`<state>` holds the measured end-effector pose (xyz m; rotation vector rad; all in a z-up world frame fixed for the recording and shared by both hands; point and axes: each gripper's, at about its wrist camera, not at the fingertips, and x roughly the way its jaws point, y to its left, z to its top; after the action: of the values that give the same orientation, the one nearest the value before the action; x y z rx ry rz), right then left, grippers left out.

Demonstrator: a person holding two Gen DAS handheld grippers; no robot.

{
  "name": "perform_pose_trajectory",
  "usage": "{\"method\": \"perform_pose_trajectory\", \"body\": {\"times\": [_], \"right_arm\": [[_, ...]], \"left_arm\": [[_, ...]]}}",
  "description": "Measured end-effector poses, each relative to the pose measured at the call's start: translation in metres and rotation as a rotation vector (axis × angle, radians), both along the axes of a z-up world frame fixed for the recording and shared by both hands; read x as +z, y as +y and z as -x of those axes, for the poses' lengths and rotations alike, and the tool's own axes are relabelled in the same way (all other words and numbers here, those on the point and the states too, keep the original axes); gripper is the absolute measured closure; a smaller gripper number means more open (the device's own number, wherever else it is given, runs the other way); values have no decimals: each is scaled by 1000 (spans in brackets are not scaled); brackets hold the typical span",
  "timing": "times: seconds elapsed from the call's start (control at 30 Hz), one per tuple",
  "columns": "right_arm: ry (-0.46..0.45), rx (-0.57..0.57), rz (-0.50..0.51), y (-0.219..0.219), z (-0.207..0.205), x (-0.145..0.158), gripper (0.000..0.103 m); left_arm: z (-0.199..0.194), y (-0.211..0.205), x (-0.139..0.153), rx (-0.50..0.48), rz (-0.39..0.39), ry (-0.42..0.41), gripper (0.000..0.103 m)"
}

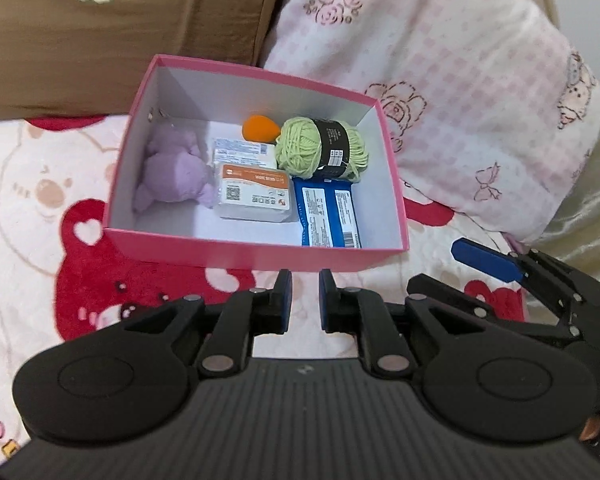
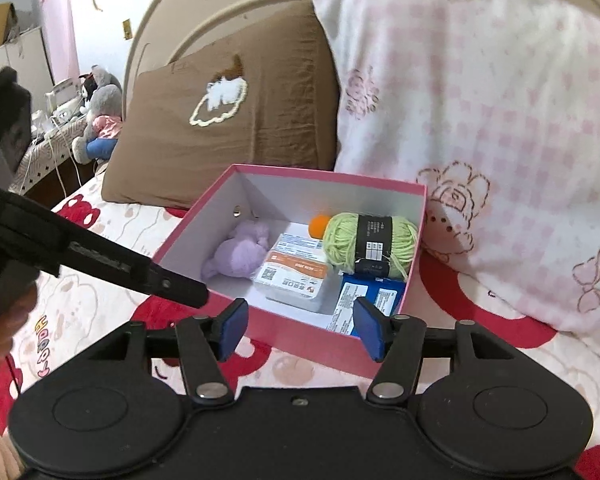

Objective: Organize objects

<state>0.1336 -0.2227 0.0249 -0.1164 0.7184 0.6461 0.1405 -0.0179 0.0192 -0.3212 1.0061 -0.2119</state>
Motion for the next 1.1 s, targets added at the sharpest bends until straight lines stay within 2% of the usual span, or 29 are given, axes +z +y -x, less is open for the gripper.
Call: {"method": "perform_pose_trajectory", "body": {"times": [0.2, 0.5, 0.6, 0.63, 0.73, 0.77, 0.87, 0.97, 1.1], "right_arm": [[-36, -24, 12, 7, 27, 12, 34], [-38, -71, -5, 7, 51, 23, 28], [-49, -87, 17, 13, 57, 22, 26], [-56, -97, 27, 15, 60, 22, 22], [-100, -135, 68, 19, 69, 22, 8], [-104, -144, 77, 20, 72, 23, 6], [-74, -173, 93, 21, 74, 23, 4], [-30, -208, 79, 17, 76, 24, 4], [1, -252, 91, 16, 82, 25, 4]], "left_arm": [[30, 10, 16, 17, -8, -38, 79], [59, 20, 23, 41, -51, -57, 59], [66, 23, 24, 65, -89, -60, 45], [69, 24, 24, 75, -112, -63, 37], [75, 29, 26, 101, -156, -76, 26], [77, 30, 27, 110, -168, -81, 21], [83, 33, 29, 131, -207, -102, 14], [90, 35, 29, 126, -213, -128, 1], [97, 36, 26, 112, -230, -111, 0]]}}
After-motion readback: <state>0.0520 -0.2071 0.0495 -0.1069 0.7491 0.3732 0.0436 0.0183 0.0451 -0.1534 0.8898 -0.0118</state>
